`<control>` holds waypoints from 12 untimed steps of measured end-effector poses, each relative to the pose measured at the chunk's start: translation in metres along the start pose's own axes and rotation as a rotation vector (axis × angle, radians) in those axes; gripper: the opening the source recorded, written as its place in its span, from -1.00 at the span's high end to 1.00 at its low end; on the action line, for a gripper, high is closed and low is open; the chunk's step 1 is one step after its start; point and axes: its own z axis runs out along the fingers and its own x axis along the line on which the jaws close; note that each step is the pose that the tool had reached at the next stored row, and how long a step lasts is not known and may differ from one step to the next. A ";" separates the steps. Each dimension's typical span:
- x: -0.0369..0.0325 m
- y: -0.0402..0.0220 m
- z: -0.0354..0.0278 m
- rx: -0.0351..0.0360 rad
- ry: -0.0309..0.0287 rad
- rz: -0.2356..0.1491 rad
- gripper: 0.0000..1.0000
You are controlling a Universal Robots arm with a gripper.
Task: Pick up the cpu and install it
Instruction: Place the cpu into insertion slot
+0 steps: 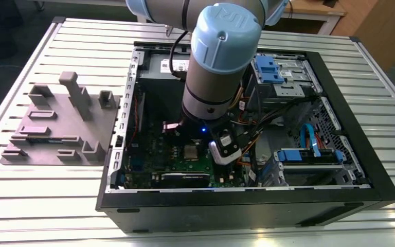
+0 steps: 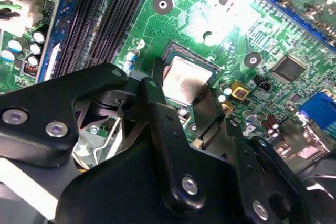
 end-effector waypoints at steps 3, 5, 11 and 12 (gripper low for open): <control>0.0002 0.0000 -0.0012 -0.0002 0.0002 0.000 0.05; 0.0003 0.0000 -0.0021 0.0001 0.0002 0.000 0.05; 0.0002 0.0000 -0.0025 0.0009 0.0001 0.000 0.05; 0.0002 0.0000 -0.0025 0.0009 0.0001 0.000 0.05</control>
